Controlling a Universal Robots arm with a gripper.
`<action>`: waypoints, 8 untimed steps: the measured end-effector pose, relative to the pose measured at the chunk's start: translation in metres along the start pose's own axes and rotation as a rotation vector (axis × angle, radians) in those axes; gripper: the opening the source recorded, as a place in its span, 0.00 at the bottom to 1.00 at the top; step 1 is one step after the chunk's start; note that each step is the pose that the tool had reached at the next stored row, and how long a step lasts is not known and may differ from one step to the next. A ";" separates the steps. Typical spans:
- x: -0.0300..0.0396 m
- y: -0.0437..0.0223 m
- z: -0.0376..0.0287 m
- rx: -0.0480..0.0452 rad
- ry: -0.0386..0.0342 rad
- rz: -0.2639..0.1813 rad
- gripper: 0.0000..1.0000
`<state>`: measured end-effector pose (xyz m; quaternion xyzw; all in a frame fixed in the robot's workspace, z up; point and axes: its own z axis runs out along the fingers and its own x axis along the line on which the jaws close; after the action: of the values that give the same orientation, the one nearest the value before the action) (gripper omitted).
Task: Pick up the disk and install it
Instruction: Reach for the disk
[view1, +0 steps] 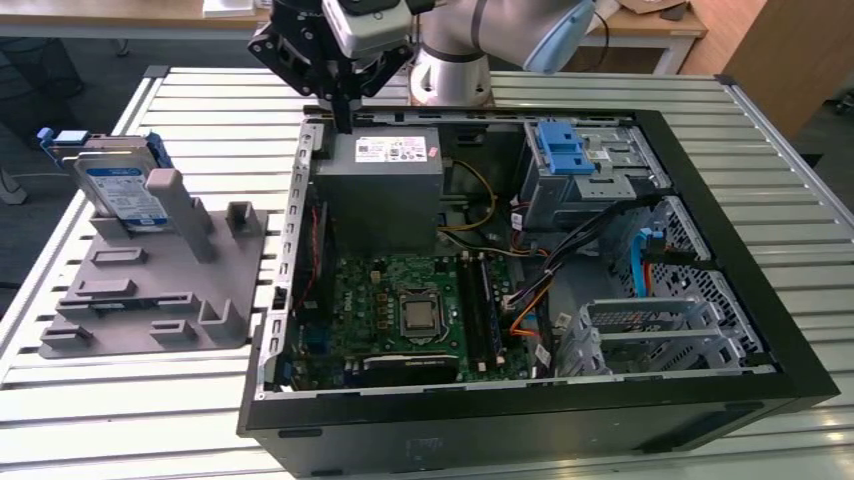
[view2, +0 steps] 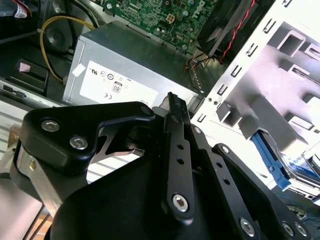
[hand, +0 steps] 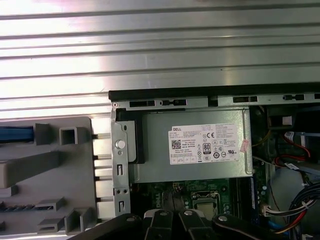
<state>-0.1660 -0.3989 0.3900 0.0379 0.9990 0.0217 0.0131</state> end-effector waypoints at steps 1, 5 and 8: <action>0.0008 -0.0001 0.0001 -0.0002 -0.0001 0.000 0.11; 0.0026 -0.0002 0.0001 -0.0001 0.0000 0.000 0.11; 0.0029 -0.0002 0.0001 0.0000 0.0000 0.000 0.11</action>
<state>-0.1689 -0.3989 0.3898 0.0379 0.9990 0.0217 0.0131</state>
